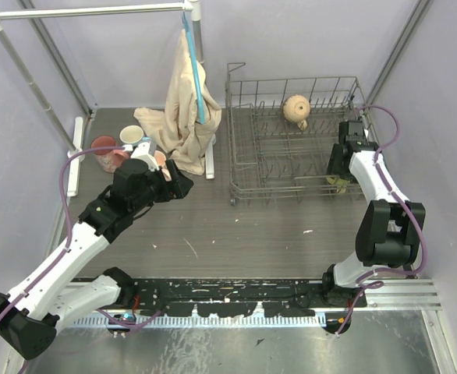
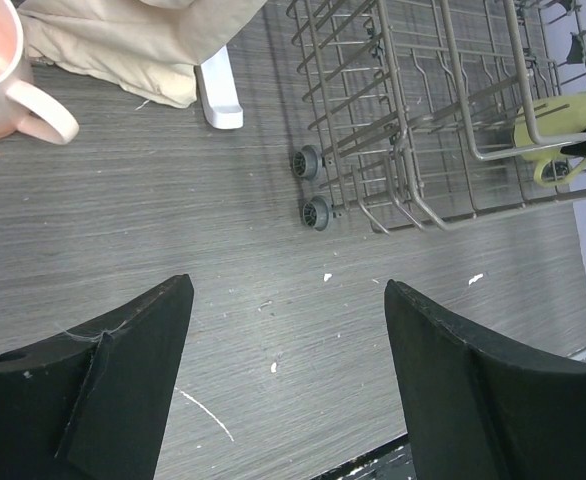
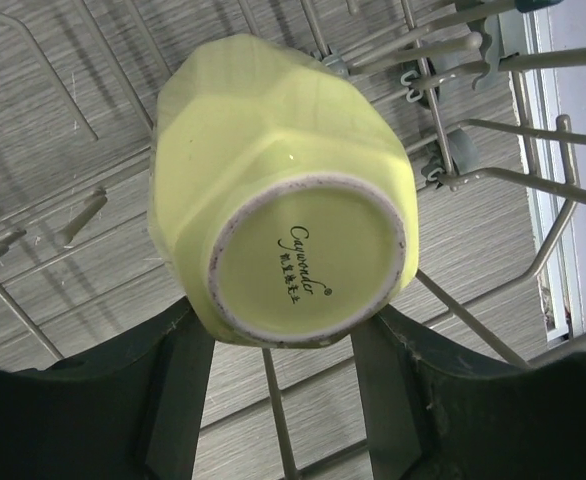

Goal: Unload the cups from the dish rack
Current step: Unload the cup from the dish rack.

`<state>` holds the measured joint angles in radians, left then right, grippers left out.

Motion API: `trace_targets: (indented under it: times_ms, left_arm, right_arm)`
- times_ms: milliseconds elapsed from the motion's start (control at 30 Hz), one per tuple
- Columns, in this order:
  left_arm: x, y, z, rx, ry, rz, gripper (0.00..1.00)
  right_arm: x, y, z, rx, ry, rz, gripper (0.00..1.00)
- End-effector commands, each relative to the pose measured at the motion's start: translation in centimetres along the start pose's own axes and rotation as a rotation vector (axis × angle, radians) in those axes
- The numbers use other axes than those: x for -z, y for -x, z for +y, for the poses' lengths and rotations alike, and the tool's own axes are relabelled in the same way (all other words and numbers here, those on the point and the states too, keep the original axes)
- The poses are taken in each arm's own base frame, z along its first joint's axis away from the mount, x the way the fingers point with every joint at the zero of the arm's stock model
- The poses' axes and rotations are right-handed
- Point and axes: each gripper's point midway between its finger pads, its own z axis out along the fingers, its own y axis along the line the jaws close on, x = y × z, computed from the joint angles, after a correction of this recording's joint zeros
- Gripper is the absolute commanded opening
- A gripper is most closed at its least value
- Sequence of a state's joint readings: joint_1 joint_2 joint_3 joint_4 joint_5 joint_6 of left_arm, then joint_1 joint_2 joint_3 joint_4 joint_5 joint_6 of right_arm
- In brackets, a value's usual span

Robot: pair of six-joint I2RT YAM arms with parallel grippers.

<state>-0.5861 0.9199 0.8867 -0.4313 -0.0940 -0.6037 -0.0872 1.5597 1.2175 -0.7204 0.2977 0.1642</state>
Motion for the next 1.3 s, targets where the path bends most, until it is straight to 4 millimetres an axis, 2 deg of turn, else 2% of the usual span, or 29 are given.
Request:
trace_targets:
  times_ms: [0,367,667,833,1033,1267]
  left_arm:
    - [-0.1,0.1,-0.4,0.0,-0.023,-0.012,0.85]
    - [-0.1,0.0,-0.3,0.001,-0.024,-0.01,0.85]
    - [-0.1,-0.1,-0.4,0.001,-0.026,-0.009,0.85]
    - [0.0,0.0,-0.4,0.003,-0.028,-0.008,0.85]
    - [0.0,0.0,-0.5,0.001,-0.029,-0.008,0.85]
    - [-0.1,-0.1,-0.4,0.001,-0.028,-0.005,0.85]
  right_arm:
    - [-0.7,1.0,-0.2,-0.044,-0.017,-0.054,0.59]
    - [-1.9,-0.2,-0.1,-0.06,-0.03,-0.043,0.56]
    - [-1.7,0.1,-0.1,-0.08,-0.019,-0.078,0.35]
    - [-1.7,0.1,0.0,-0.079,-0.017,-0.081,0.35]
    - [-2.1,-0.2,-0.2,-0.083,-0.03,-0.092,0.41]
    - [-2.3,0.0,-0.3,-0.109,-0.031,-0.127,0.41]
